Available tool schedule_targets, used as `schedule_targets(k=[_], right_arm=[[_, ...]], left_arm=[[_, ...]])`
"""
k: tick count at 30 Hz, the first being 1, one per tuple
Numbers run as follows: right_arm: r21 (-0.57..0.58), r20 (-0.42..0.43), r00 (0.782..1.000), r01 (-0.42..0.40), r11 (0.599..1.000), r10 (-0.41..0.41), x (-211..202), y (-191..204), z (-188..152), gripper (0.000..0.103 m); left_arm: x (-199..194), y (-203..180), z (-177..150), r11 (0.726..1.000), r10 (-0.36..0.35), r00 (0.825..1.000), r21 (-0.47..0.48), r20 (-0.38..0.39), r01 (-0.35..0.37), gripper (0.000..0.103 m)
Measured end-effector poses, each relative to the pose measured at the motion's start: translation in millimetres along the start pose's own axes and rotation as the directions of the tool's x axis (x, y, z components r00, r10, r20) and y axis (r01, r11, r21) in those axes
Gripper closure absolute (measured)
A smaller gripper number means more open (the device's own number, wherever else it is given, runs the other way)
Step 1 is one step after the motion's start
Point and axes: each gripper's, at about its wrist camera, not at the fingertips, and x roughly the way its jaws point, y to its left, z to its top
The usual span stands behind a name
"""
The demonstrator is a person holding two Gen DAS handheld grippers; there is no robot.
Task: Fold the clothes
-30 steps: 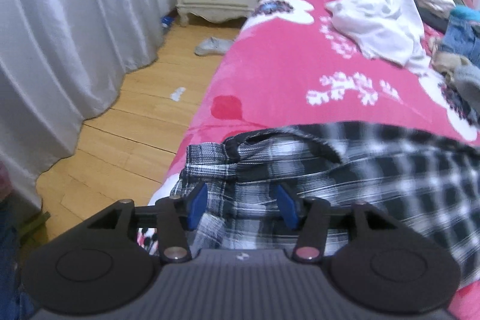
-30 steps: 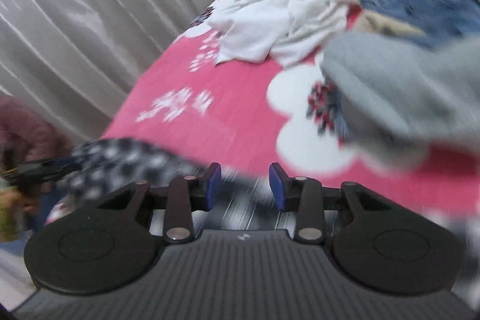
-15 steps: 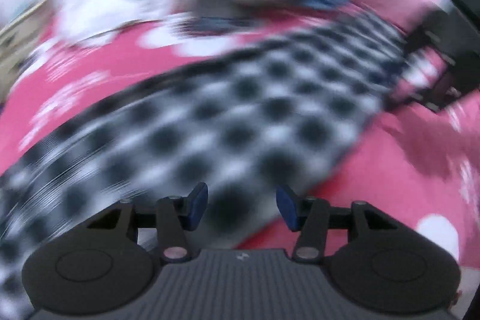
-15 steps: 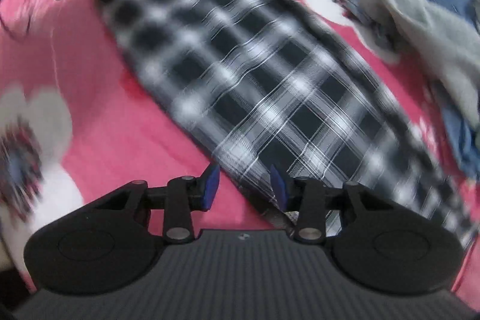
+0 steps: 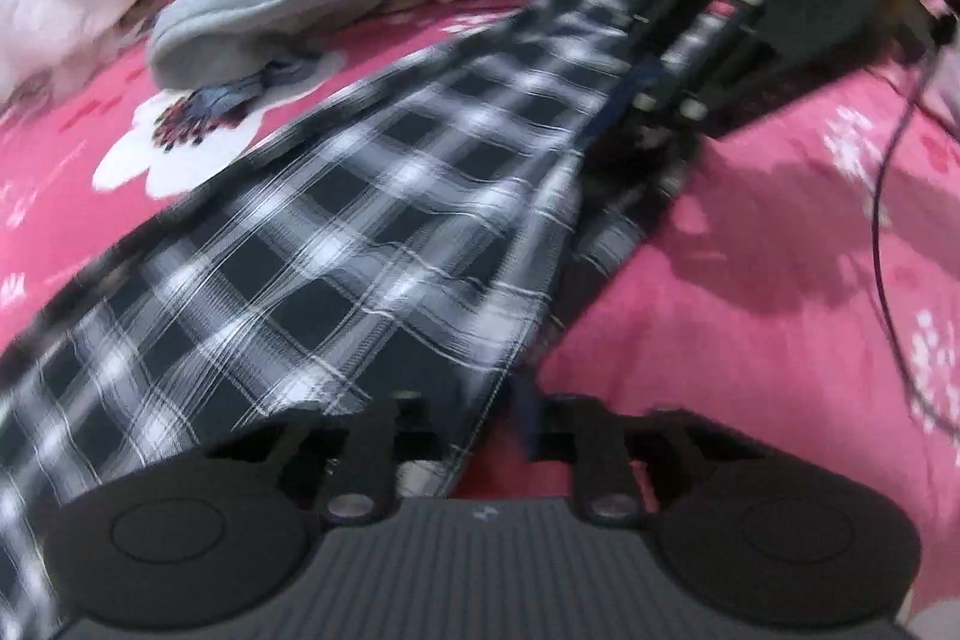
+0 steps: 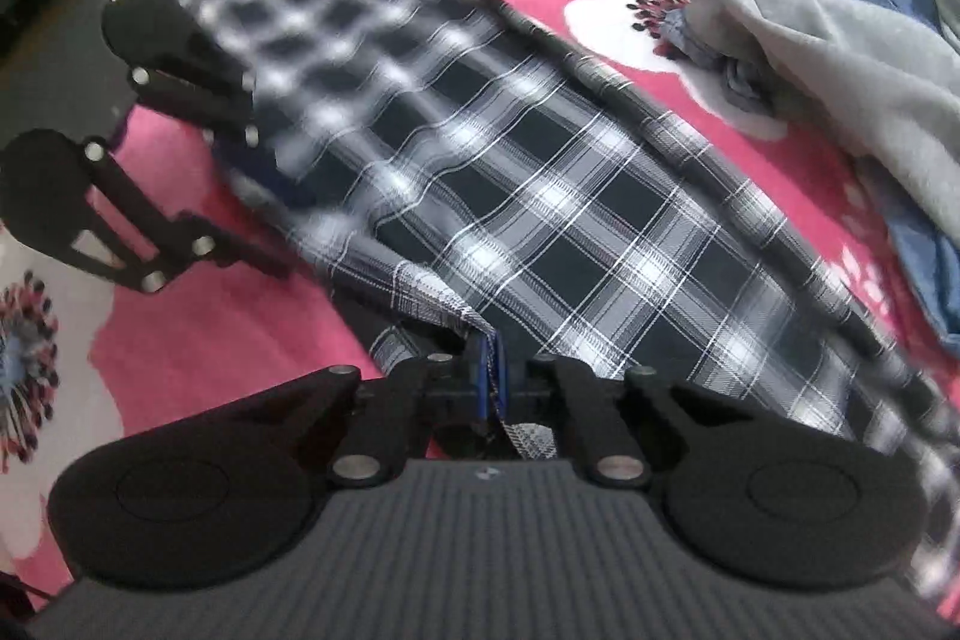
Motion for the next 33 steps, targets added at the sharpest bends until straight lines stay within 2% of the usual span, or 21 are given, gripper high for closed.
schedule_targets(k=[3, 5, 8, 11, 15, 18, 20, 21, 22, 23, 25, 26, 27, 28, 30, 32, 33], right_arm=[[0.000, 0.006, 0.999, -0.041, 0.999, 0.041, -1, -2, -5, 0.102], [-0.029, -0.011, 0.997, -0.076, 0.997, 0.076, -4, 0, -7, 0.103], [-0.072, -0.039, 0.991, -0.131, 0.989, 0.128, -9, 4, -12, 0.103], [-0.075, -0.073, 0.981, -0.187, 0.980, 0.181, -5, 4, -16, 0.103], [-0.083, -0.105, 0.974, -0.208, 0.975, 0.199, 11, 6, -20, 0.103], [-0.025, -0.101, 0.973, -0.212, 0.977, 0.208, 21, -6, -21, 0.102], [0.004, -0.126, 0.965, -0.232, 0.973, 0.231, 20, -12, -17, 0.099], [0.019, -0.138, 0.960, -0.241, 0.970, 0.242, 17, -14, -15, 0.097], [0.027, -0.135, 0.956, -0.260, 0.965, 0.261, 10, -19, -12, 0.089], [0.034, -0.130, 0.951, -0.279, 0.960, 0.281, 3, -23, -8, 0.081], [0.065, -0.037, 0.950, -0.306, 0.950, 0.309, -13, -39, 4, 0.070], [0.080, 0.010, 0.947, -0.320, 0.944, 0.320, -21, -47, 10, 0.062], [0.108, 0.072, 0.950, -0.309, 0.945, 0.302, -24, -56, 16, 0.060], [0.103, 0.097, 0.960, -0.272, 0.957, 0.263, -16, -60, 25, 0.059], [0.094, 0.143, 0.973, -0.195, 0.976, 0.181, -1, -68, 43, 0.060], [0.069, 0.135, 0.970, -0.212, 0.975, 0.202, 30, -65, 59, 0.067], [0.057, 0.130, 0.968, -0.222, 0.973, 0.213, 46, -63, 67, 0.069]], left_arm=[[1, 9, 5, 0.999, -0.004, 1.000, -0.054, 0.000, 0.004, 0.101], [-9, 13, 6, 0.995, -0.037, 0.999, -0.090, 0.005, 0.037, 0.102], [-19, 8, 5, 0.996, -0.079, 0.997, -0.032, -0.009, 0.079, 0.102], [-11, 1, 1, 0.994, -0.112, 0.992, 0.004, -0.063, 0.112, 0.102], [2, 0, -2, 0.996, -0.087, 0.991, 0.025, -0.097, 0.090, 0.102], [7, 2, 1, 0.996, -0.092, 0.989, 0.008, -0.114, 0.094, 0.098], [0, 7, 4, 0.994, -0.112, 0.986, -0.011, -0.124, 0.112, 0.088], [-5, 10, 5, 0.992, -0.126, 0.984, -0.025, -0.128, 0.124, 0.078], [-12, 13, 6, 0.990, -0.141, 0.983, -0.045, -0.122, 0.136, 0.072], [-20, 20, 7, 0.985, -0.163, 0.981, -0.075, -0.109, 0.155, 0.071], [-31, 37, 11, 0.971, -0.195, 0.977, -0.153, -0.082, 0.181, 0.071], [-32, 47, 14, 0.964, -0.192, 0.979, -0.198, -0.062, 0.177, 0.071], [-31, 56, 17, 0.957, -0.178, 0.983, -0.242, -0.045, 0.162, 0.071], [-26, 66, 20, 0.948, -0.152, 0.988, -0.288, -0.034, 0.136, 0.071], [-11, 83, 26, 0.935, -0.070, 0.997, -0.351, -0.039, 0.052, 0.073], [5, 95, 28, 0.919, -0.004, 0.999, -0.394, -0.042, -0.013, 0.074], [12, 100, 28, 0.911, 0.002, 0.999, -0.413, -0.051, -0.023, 0.075]])
